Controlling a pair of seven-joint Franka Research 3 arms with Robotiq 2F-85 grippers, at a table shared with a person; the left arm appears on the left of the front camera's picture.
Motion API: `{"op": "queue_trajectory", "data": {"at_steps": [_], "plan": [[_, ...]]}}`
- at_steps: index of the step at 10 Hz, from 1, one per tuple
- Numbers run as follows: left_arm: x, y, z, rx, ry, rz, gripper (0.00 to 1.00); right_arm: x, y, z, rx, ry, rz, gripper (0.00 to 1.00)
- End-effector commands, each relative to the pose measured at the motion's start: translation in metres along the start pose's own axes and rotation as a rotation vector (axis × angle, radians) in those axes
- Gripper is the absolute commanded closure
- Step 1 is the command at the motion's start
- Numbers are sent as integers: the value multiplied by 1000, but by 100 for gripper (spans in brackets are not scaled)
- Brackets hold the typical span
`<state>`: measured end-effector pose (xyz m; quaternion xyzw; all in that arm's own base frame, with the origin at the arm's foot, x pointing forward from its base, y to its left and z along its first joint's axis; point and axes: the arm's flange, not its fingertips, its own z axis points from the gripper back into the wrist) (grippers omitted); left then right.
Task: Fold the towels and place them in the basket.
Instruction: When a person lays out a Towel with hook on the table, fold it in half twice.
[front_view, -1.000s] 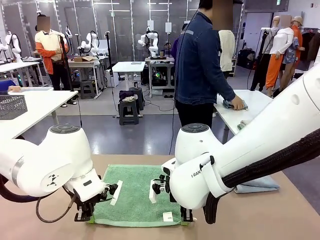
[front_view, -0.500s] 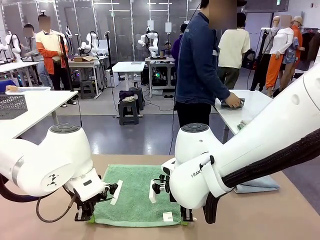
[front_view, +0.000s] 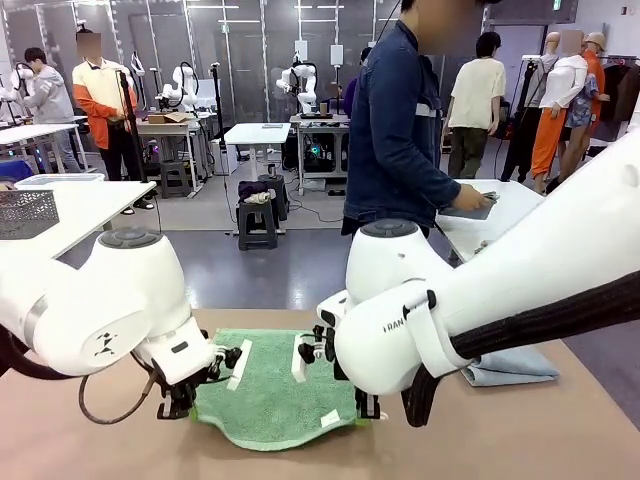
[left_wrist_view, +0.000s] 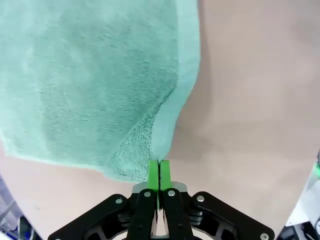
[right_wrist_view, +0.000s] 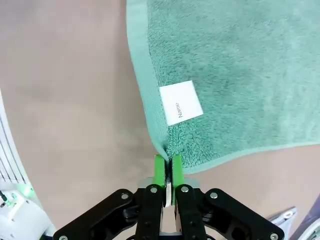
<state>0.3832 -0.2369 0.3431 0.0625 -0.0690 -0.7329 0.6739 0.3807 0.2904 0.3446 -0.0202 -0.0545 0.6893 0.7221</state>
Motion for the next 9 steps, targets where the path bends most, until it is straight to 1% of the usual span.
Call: {"op": "queue_trajectory", "data": {"at_steps": [1,4,5,6,9], "plan": [[2,7,14,49,34,15,99,2,-7,20,-15,24,13,93],[-2,18,31,95,34,38,99,6,-14,31,-24,25,32,93],[-1,17,36,104,3,3,99,8,-13,34,-22,38,39,93],[-2,18,27,76,3,10,99,8,-11,29,-21,8,13,93],[-2,18,27,76,3,10,99,8,-11,29,-21,8,13,93]]}}
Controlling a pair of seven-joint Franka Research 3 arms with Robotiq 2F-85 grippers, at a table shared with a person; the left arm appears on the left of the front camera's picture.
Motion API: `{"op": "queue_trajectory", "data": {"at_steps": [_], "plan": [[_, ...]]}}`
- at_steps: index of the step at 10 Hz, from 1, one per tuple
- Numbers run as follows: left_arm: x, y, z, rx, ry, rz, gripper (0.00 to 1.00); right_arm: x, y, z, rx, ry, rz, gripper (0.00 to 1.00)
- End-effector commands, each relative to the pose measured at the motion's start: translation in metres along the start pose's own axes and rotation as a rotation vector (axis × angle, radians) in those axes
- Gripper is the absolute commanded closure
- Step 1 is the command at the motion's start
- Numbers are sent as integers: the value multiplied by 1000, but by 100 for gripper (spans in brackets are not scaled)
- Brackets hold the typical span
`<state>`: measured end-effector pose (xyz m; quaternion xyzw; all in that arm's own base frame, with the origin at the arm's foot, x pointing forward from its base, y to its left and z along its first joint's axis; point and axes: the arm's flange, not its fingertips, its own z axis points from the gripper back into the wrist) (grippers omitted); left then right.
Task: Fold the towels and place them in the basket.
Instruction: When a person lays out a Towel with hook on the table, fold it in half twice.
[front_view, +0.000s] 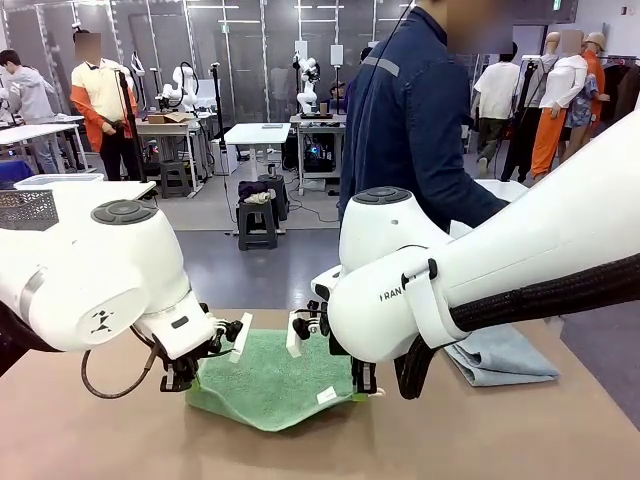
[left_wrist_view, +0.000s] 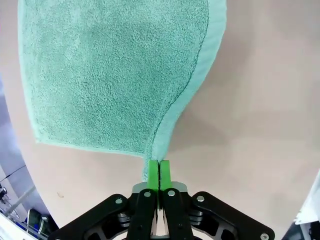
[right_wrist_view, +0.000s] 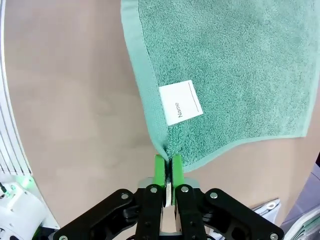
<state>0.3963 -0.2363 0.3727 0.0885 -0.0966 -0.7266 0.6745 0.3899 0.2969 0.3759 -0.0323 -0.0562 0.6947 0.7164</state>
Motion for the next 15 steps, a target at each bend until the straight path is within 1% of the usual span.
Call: {"op": "queue_trajectory", "data": {"at_steps": [1,2,3,5,6,7,8,9,11,13,14,15], "plan": [[0,0,1,3,-1,0,99,0,0,0,0,0,0,93],[-3,13,3,32,-29,-13,99,-3,-12,5,7,-41,8,93],[-6,33,5,100,-45,-47,99,-6,-26,11,9,-58,38,93],[-5,69,12,142,-16,-59,99,-11,-61,17,-5,-42,57,93],[-5,79,11,139,-22,-73,99,-12,-72,18,-9,-52,56,93],[-10,97,4,133,-64,-65,99,-12,-90,14,-11,-65,51,93],[-12,107,-1,112,-76,-43,99,-10,-102,9,-3,-79,51,93],[-14,118,-10,105,-62,-33,99,-9,-115,1,10,-82,66,93],[-12,142,-27,94,-61,4,99,-8,-143,-12,16,-95,53,93],[-13,157,-34,99,-38,36,99,-10,-162,-21,15,-73,51,93],[-14,162,-36,98,-39,40,99,-11,-170,-25,21,-70,25,93],[-16,177,-44,110,-55,36,99,-17,-189,-29,-2,-46,10,93]]}}
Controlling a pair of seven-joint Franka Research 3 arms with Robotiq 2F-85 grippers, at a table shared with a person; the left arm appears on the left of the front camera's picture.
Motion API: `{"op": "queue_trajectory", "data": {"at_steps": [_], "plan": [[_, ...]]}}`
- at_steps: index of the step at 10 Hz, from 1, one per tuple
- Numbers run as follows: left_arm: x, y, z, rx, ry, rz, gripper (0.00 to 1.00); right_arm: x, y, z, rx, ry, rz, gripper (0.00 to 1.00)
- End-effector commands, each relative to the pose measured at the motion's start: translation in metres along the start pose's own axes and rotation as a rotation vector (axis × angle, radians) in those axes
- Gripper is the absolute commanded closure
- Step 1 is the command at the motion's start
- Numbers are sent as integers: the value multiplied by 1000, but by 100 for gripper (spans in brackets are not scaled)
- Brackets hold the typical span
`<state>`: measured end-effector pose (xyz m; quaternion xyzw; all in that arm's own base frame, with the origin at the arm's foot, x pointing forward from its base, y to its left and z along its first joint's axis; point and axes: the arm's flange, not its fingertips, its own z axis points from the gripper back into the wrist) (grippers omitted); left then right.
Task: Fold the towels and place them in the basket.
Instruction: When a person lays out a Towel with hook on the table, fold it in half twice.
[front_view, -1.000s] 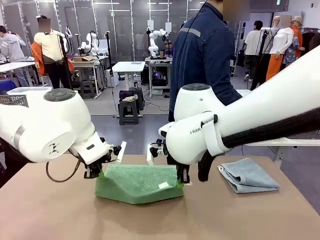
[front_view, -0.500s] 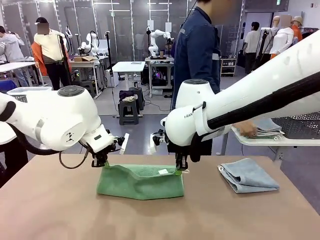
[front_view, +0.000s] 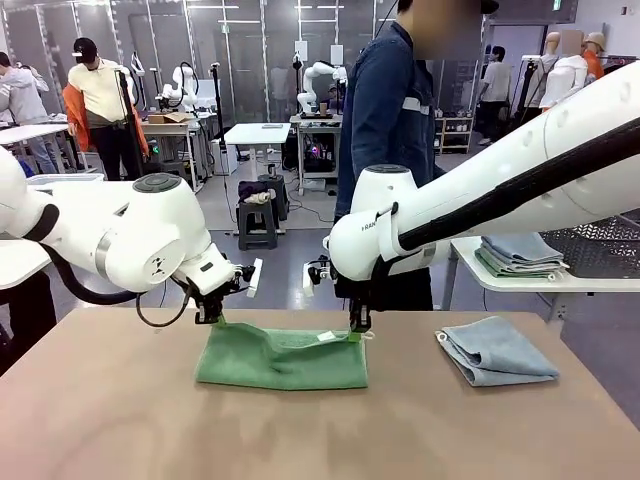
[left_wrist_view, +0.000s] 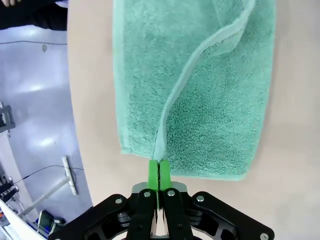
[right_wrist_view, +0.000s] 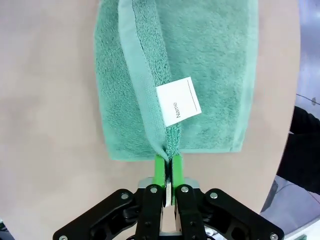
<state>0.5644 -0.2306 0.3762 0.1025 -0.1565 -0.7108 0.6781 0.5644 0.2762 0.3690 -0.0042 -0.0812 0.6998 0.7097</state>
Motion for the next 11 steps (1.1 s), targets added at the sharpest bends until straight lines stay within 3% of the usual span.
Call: {"op": "queue_trajectory", "data": {"at_steps": [1,11], "plan": [[2,16,-6,-12,15,19,99,-2,-19,-4,9,31,-26,93],[-7,52,-52,-31,65,84,99,-23,-69,-37,26,0,-22,93]]}}
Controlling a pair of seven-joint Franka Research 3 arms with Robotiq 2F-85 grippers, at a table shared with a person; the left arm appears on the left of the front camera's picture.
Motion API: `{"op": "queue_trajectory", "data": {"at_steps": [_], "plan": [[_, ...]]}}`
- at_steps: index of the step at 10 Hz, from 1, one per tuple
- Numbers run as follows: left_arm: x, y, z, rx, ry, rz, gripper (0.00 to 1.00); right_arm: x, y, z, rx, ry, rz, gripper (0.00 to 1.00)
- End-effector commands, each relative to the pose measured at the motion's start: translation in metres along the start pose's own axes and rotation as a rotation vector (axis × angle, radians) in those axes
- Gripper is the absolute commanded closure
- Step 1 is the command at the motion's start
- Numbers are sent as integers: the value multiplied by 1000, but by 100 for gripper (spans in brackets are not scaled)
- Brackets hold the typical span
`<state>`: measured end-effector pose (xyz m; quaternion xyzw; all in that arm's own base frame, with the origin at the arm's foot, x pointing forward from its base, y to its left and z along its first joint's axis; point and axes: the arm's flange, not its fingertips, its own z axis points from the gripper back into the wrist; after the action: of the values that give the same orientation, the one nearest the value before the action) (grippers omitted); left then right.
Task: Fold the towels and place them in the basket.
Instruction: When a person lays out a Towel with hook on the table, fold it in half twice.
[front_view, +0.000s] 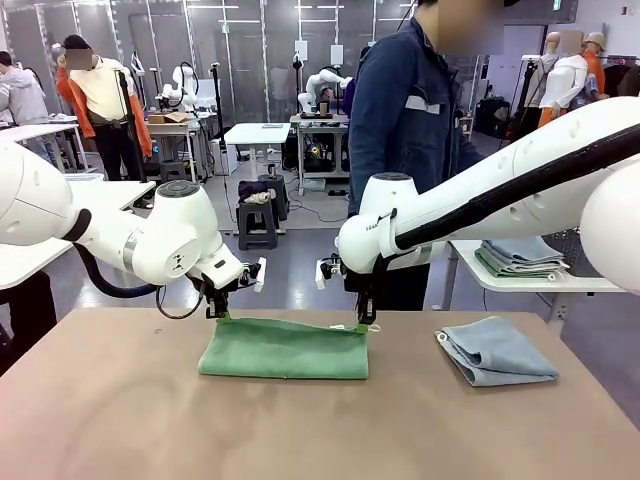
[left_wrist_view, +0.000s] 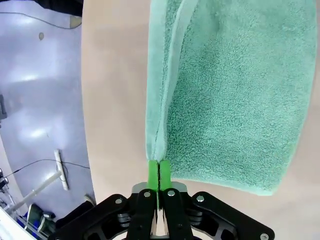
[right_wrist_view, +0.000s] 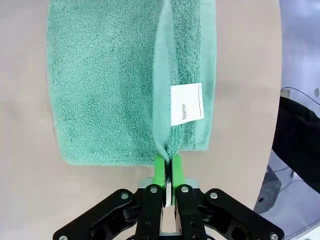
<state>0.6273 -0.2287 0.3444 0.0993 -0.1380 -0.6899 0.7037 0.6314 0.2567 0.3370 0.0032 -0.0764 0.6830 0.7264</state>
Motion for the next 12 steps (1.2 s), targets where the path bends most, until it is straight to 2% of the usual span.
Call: {"op": "queue_trajectory", "data": {"at_steps": [1,4,5,6,7,8,9,10,11,12], "plan": [[0,5,-1,-3,33,30,91,-2,-8,-1,13,5,16,88],[-4,7,-2,19,60,73,60,-7,-10,-1,-19,12,4,56],[-6,6,0,34,68,77,52,-5,-8,2,-38,30,7,69],[-9,4,9,38,59,69,42,-2,-4,10,-48,26,9,36],[-10,-2,32,11,42,59,34,2,7,27,-32,5,-32,49],[-10,-10,63,-61,16,74,25,7,26,53,-13,-15,-90,16],[-12,-17,98,-82,19,70,25,10,46,80,-14,-23,-117,29],[-17,-24,129,-121,-22,42,25,11,65,104,-31,-22,-132,0],[-22,-34,159,-188,-41,31,25,13,87,128,-49,-35,-168,9],[-29,-40,179,-184,-66,25,25,13,104,145,-61,-56,-209,9]]}}
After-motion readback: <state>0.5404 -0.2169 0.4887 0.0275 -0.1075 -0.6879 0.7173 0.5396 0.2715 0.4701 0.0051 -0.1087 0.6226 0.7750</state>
